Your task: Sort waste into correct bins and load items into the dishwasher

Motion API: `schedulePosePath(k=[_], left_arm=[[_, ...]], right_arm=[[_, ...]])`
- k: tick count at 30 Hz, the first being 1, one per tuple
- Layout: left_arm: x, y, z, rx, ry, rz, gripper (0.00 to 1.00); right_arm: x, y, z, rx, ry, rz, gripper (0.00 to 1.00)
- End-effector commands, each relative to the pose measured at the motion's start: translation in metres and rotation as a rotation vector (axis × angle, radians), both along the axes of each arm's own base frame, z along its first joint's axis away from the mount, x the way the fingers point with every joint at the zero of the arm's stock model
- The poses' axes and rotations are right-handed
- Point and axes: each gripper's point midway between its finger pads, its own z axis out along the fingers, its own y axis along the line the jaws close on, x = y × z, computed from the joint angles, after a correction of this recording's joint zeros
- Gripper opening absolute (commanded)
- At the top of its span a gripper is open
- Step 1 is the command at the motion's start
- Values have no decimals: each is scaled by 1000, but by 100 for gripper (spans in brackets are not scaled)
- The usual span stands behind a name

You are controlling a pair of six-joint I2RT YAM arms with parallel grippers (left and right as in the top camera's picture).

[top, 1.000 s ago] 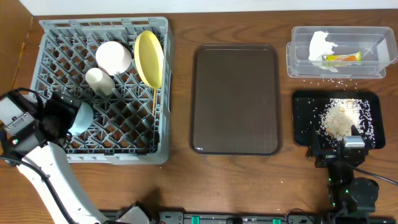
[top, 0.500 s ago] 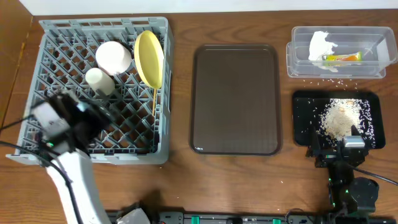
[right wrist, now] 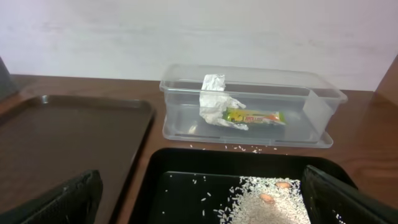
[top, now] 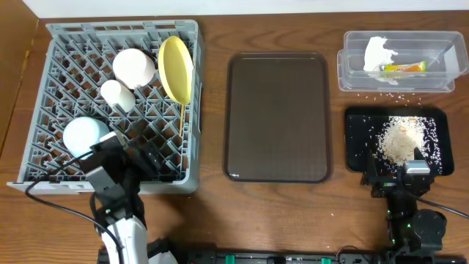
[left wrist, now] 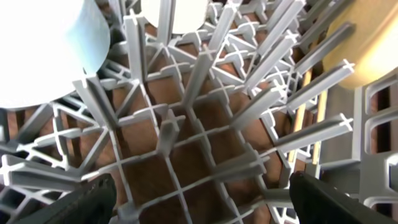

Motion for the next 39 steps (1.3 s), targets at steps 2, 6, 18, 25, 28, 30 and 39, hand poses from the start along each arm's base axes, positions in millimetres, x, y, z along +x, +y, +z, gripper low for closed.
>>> schedulePosePath(k=[2,6,18,25,28,30,39], left_arm=[[-16,-25,-36,-43,36,-51,90],[-16,-36,-40,-15,-15,-88,90],[-28,-48,-60,94,-65,-101,90],[-25,-55,-53,150,-89,-123,90],[-23,-58,-47,187,-108,-139,90],[-21,-64,-42,214,-127,-171,90],[-25,-88,-22,242,-212,-274,90]], right_arm=[[0,-5,0,-12,0,-21,99],[0,-5,0,-12,0,-21,99],[0,-5,0,-12,0,-21,99],[0,-5,0,-12,0,-21,99],[0,-5,0,-12,0,-21,99],[0,-5,0,-12,0,-21,99],[0,-5,0,-12,0,-21,99]])
